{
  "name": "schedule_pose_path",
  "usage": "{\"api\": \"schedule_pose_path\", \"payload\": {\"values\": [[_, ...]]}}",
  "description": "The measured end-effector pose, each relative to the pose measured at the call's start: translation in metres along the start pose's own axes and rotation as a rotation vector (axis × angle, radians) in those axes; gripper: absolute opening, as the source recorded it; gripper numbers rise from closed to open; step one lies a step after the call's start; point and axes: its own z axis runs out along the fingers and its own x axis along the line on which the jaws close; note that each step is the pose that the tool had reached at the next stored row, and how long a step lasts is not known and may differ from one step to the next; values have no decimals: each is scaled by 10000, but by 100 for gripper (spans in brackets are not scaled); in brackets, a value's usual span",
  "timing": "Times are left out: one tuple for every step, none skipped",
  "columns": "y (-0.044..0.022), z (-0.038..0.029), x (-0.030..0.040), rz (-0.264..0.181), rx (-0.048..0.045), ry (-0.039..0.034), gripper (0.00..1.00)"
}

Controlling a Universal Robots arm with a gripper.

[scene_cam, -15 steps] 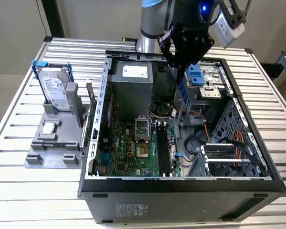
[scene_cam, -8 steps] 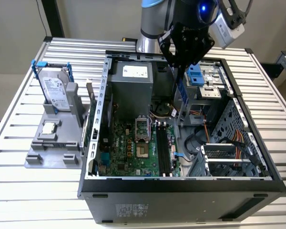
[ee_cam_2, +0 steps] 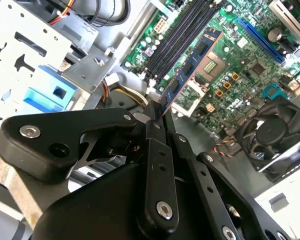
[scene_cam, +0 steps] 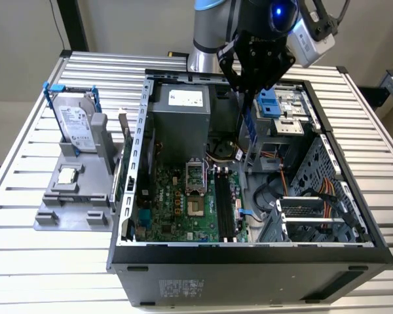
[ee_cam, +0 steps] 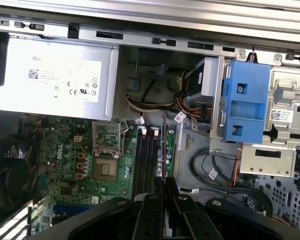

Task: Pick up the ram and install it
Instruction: 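Insert the ram into the slot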

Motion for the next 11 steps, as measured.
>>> {"api": "schedule_pose_path", "payload": {"values": [[0, 0, 0, 63, 2, -1, 0], [0, 1, 0, 122, 4, -2, 0], [0, 1, 0, 181, 6, -3, 0], [0, 1, 0, 239, 9, -5, 0], [0, 2, 0, 298, 10, -6, 0], [0, 2, 0, 357, 12, -8, 0], [0, 2, 0, 415, 15, -9, 0], [0, 3, 0, 472, 16, -10, 0], [0, 3, 0, 534, 18, -11, 0], [0, 4, 0, 590, 20, -13, 0], [0, 4, 0, 651, 23, -14, 0]]}}
